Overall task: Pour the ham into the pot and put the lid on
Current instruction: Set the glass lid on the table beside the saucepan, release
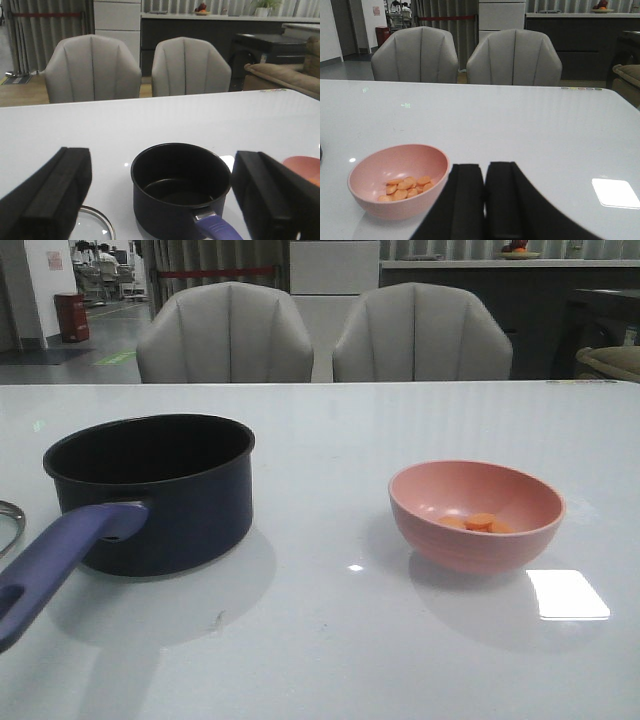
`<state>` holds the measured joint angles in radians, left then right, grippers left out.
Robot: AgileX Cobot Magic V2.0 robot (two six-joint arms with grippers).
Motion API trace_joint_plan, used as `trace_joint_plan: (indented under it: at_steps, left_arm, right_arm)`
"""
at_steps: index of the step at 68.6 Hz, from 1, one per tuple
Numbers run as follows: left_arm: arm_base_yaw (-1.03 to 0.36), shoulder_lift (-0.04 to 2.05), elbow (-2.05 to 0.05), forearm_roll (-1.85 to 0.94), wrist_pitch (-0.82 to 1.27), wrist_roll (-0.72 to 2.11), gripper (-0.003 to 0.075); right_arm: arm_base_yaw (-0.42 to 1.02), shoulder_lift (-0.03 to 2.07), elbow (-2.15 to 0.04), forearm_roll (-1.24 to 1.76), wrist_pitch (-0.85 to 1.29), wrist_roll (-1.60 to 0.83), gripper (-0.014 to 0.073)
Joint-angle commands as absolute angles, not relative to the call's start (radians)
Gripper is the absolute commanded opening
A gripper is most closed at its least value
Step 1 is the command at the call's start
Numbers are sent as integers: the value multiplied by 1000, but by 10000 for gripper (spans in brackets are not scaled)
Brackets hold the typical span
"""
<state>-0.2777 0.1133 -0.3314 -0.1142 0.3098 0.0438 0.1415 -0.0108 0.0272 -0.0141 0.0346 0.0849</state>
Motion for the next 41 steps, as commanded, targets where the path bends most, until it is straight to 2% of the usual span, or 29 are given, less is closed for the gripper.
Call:
trace_joint_plan:
  at_steps: [1,9,16,28,41]
  left_arm:
    - [-296,108,-355,-126,261,33,606]
    - [-297,108,-355,-126,275,33,606]
    - [-297,108,-353,-126,275,33,606]
    - [-297,123,-350,-126,275,33,606]
    - [-297,125,-350,-126,273,33,606]
  right_arm:
    - [137,-30,22,-23,-98,76,164]
    - [140,-29,2,-22,-128,77,164]
    - [156,11,-111,-17,18,76,164]
    - [159,209,-329,-24,279,76,164]
    - [159,343,-372,-23,306,76,164]
